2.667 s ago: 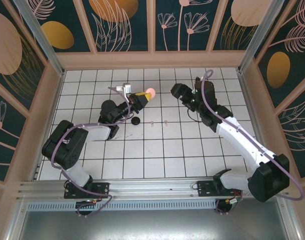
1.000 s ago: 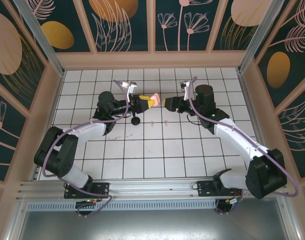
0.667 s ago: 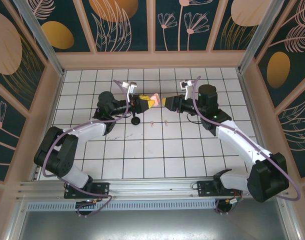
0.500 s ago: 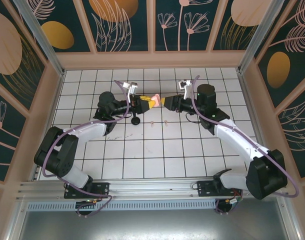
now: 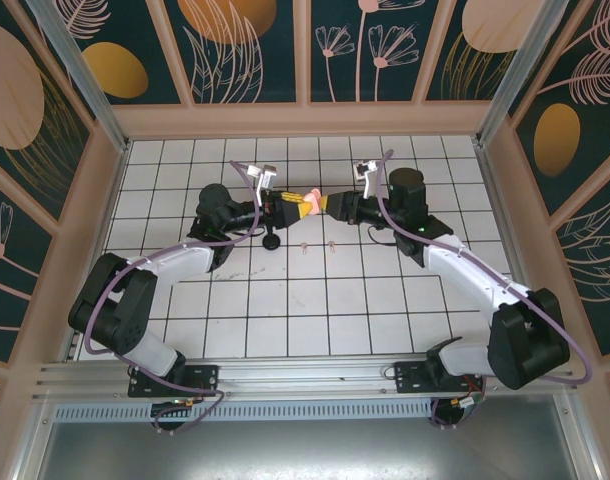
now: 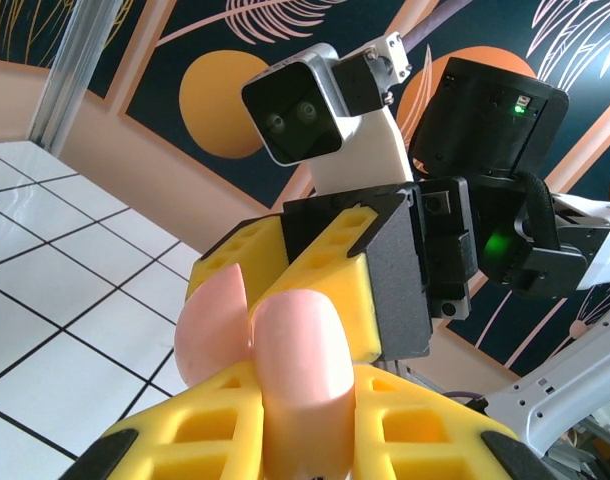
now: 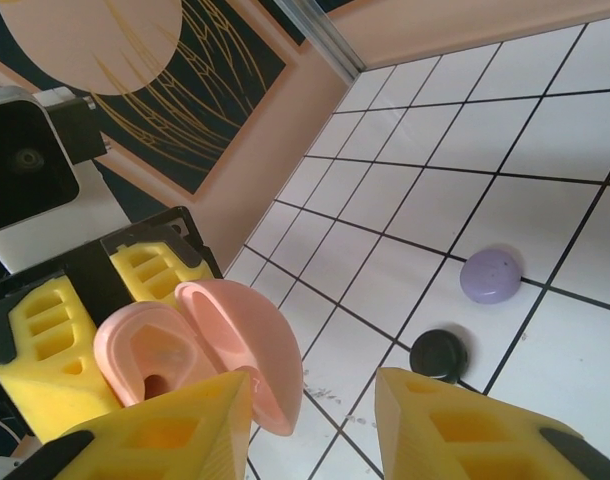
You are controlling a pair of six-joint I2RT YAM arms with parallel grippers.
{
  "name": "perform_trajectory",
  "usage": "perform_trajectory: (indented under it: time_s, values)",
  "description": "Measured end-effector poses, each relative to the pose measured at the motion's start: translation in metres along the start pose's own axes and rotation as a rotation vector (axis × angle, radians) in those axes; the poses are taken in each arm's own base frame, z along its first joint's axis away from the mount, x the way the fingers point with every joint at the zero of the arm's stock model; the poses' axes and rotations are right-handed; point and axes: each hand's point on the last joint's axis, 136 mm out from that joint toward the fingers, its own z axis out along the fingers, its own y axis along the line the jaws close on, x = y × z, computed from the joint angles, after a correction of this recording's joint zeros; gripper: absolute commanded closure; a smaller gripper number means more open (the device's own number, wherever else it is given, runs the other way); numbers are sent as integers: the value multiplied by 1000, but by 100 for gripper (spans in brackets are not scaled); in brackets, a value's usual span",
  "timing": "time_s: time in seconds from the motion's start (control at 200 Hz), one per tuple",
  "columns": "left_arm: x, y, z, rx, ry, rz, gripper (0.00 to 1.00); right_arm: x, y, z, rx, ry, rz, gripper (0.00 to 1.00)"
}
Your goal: Insert the wireless bluetooth earbuds into the charging case
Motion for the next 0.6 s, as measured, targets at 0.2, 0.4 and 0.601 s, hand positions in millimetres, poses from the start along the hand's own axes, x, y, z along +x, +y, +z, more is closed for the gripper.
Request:
perform_trajectory:
  time_s: [0.2,0.4,0.601]
  values:
    - [1,-1,1,3,2,0,100,3,0,4,-3,10,2,63]
    - [0,-1,2,3,-2,2,100,2,2,4,-11,5,-1,70]
    - [-1,1,2,-6,-8,-3,100,5,3,8,-31,17,15,83]
